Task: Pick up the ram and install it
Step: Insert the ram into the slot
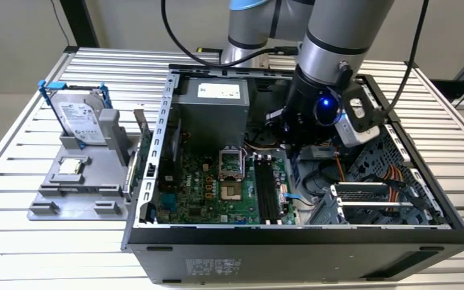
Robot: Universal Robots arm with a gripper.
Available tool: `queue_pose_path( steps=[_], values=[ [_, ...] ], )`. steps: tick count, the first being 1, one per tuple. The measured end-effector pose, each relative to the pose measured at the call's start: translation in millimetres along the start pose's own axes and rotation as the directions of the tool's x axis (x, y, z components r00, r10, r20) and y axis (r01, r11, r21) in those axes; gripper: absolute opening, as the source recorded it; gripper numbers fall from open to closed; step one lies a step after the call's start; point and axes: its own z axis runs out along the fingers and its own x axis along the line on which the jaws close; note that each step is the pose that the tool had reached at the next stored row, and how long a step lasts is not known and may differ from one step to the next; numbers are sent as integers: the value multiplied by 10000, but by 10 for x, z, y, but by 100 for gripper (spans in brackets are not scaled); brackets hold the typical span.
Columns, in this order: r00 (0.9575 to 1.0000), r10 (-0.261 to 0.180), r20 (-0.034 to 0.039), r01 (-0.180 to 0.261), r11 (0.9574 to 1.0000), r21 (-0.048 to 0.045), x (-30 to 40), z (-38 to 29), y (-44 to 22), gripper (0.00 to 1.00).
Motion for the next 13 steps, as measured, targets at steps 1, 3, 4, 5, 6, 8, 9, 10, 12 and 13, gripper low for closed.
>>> queue_pose_path(
  steps=[1, 3, 4, 5, 6, 8, 9, 10, 12, 13],
  values=[
    [10000, 1, 0, -1, 10000, -1, 1, 7, -4, 0],
    [10000, 0, 0, 0, 10000, 0, 1, 19, -13, 0],
    [10000, 0, 0, 0, 10000, 0, 2, 25, -18, 0],
    [10000, 0, 0, 0, 10000, -1, 3, 32, -23, 0],
    [10000, -1, 0, 1, 10000, 1, 4, 37, -28, 0],
    [10000, -2, 0, 2, 10000, 0, 7, 49, -38, 0],
    [10000, -2, 0, 2, 10000, 1, 9, 56, -43, 0],
    [10000, -2, 0, 2, 10000, 0, 10, 64, -48, 0],
    [10000, -2, 0, 2, 10000, 0, 14, 81, -55, 0],
    [10000, -2, 0, 2, 10000, 1, 15, 88, -59, 0]
  ],
)
